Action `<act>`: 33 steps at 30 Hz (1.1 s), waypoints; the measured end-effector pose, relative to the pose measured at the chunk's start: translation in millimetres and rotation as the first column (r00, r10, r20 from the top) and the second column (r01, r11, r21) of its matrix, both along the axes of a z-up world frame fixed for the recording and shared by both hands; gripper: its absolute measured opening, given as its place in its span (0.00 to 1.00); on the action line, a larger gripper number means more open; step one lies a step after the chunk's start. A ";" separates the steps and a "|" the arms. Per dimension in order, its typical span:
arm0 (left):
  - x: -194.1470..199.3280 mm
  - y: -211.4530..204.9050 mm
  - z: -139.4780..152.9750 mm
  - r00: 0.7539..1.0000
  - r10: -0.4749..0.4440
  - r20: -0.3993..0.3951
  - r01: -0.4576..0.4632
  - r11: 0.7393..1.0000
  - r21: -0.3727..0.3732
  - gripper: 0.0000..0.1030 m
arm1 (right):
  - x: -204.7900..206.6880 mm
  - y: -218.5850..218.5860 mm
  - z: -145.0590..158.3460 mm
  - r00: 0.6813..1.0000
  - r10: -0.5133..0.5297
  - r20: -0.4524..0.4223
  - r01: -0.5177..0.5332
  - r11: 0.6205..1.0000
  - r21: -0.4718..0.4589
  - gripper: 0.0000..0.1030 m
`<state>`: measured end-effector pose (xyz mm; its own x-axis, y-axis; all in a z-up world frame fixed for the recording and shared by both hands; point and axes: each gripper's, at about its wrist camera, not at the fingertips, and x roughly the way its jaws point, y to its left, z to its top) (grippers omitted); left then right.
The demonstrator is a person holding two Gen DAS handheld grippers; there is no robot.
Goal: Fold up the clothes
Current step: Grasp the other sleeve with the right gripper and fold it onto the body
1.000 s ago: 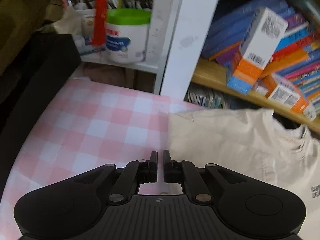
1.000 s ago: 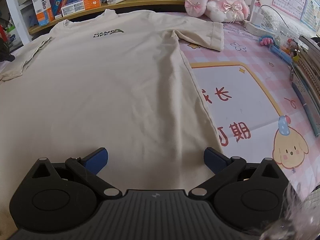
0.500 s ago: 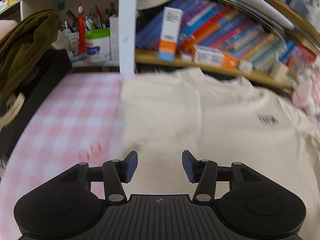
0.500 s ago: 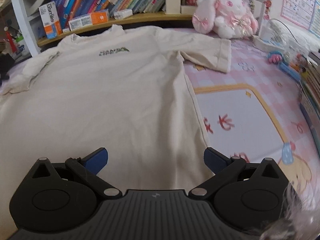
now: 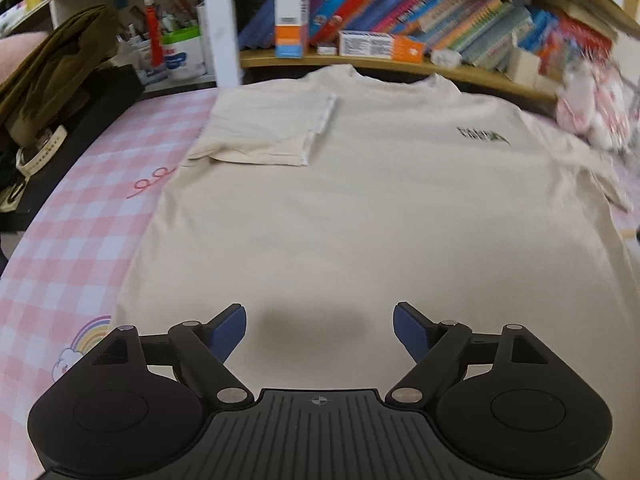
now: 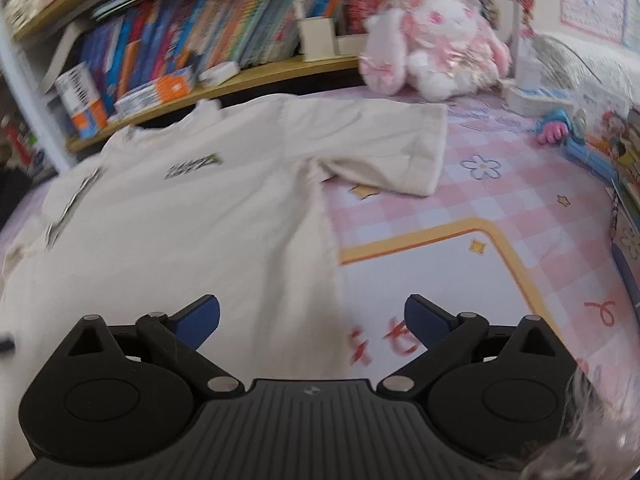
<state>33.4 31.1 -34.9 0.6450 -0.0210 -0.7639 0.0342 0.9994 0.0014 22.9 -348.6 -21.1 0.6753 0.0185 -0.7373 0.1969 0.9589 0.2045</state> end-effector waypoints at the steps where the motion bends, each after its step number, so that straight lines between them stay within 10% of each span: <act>1: -1.6 -3.2 -1.0 1.000 -0.001 0.000 0.001 1.000 0.005 0.82 | 3.6 -9.2 -0.5 1.000 -0.008 -0.004 0.008 1.000 0.017 0.87; 8: -8.6 -17.3 -10.2 0.999 0.003 -0.034 -0.002 1.000 0.017 0.83 | 30.8 -70.6 -8.7 0.997 -0.073 -0.025 0.076 0.992 0.099 0.47; 19: -17.9 -12.6 -10.3 0.996 0.070 -0.064 -0.069 0.998 0.011 0.86 | 70.7 -135.2 -36.1 0.954 -0.294 -0.066 0.288 0.827 0.483 0.32; 29: -16.2 -10.0 -9.5 0.994 0.067 -0.084 -0.066 0.998 0.017 0.87 | 80.1 -173.8 -68.3 0.818 -0.560 -0.134 0.452 0.482 0.751 0.33; 33: -14.3 -10.5 -9.5 0.994 0.063 -0.089 -0.062 0.998 0.019 0.87 | 87.4 -173.9 -77.2 0.813 -0.565 -0.142 0.429 0.415 0.803 0.38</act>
<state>19.1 20.6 -44.4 0.5739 0.0299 -0.8183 -0.0275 0.9995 0.0173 110.2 -522.5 -98.3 0.8478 0.1521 -0.5081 0.4903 0.1405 0.8601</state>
